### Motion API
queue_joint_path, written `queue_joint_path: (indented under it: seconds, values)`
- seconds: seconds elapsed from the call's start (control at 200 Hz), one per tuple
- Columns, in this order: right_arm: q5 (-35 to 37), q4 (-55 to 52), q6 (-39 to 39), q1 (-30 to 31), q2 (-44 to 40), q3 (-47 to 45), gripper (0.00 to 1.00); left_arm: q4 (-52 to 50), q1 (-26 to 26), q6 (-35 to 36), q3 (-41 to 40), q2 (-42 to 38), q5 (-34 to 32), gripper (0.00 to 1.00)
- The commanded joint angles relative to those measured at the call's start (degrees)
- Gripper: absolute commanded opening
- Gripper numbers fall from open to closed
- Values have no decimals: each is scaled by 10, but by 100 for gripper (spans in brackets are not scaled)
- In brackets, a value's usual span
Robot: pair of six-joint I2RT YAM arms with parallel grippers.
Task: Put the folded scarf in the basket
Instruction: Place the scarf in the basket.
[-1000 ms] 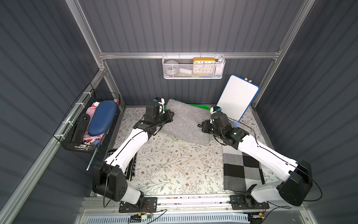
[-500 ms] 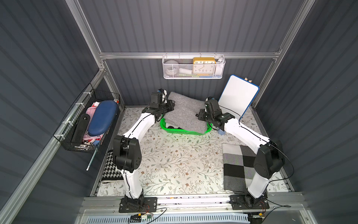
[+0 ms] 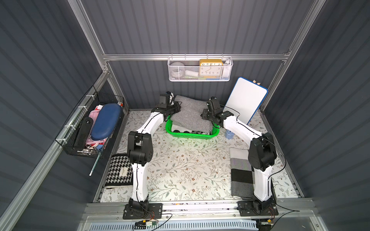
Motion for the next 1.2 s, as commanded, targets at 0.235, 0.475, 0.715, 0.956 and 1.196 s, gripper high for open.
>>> queue_joint_path:
  seconds: [0.235,0.475,0.715,0.956,1.196]
  values:
    - [26,-41,-22,-9,48,53,34,-5,9,2,2,9,20,65]
    - [37,-72,-34,-9,26,87,60,0,8,-6,-3,-29,46,99]
    - [-26,-99,-15,-8,-84,21,62,27,8,-28,-131,-170,59,99]
    - [-115,-23,42,43,-252,-179,61,-6,7,-39,-300,-334,-2,99]
    - [-64,-4,90,147,-407,-339,61,-50,7,-58,-468,-477,-59,99]
